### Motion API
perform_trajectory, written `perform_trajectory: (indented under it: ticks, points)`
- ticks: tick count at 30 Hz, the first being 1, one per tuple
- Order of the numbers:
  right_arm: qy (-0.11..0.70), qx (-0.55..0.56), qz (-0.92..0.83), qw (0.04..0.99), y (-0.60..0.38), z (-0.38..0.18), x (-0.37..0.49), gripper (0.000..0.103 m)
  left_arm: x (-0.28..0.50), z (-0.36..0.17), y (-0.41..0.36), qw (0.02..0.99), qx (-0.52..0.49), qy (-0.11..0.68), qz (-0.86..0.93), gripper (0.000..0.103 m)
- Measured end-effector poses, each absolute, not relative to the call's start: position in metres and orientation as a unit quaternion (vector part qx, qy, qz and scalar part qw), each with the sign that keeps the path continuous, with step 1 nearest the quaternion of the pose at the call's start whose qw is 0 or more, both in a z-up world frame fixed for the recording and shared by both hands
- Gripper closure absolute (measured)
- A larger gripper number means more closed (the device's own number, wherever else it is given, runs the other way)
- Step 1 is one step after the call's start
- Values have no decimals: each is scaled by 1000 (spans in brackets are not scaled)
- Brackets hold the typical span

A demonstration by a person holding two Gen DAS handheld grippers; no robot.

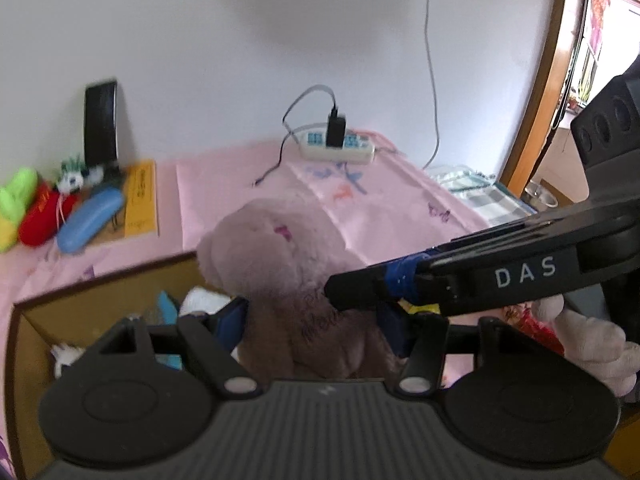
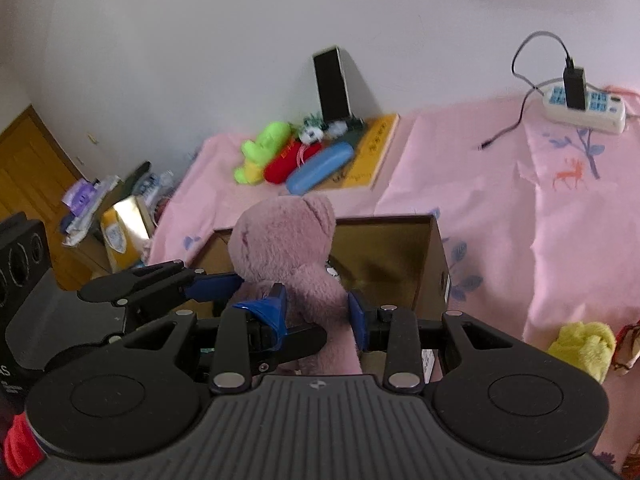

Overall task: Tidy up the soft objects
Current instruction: 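Carry the pink teddy bear to the cardboard box and lower it in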

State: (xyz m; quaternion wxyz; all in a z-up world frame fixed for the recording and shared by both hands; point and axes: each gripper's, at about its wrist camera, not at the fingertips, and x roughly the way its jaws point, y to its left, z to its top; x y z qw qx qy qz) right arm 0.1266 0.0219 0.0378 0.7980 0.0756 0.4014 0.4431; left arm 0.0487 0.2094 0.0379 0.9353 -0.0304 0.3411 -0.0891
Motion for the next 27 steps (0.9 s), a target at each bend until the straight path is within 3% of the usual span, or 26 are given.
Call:
perform_trajectory:
  ticks: [14, 22, 27]
  points:
    - [450, 11, 390, 803, 60, 8, 134, 87, 78, -11, 224, 908, -14, 406, -100, 44]
    - [453, 10, 385, 804, 61, 8, 134, 86, 83, -14, 223, 906, -14, 409, -106, 34]
    - [466, 18, 392, 793, 58, 11, 133, 86, 86, -18, 219, 903, -2, 418, -95, 34]
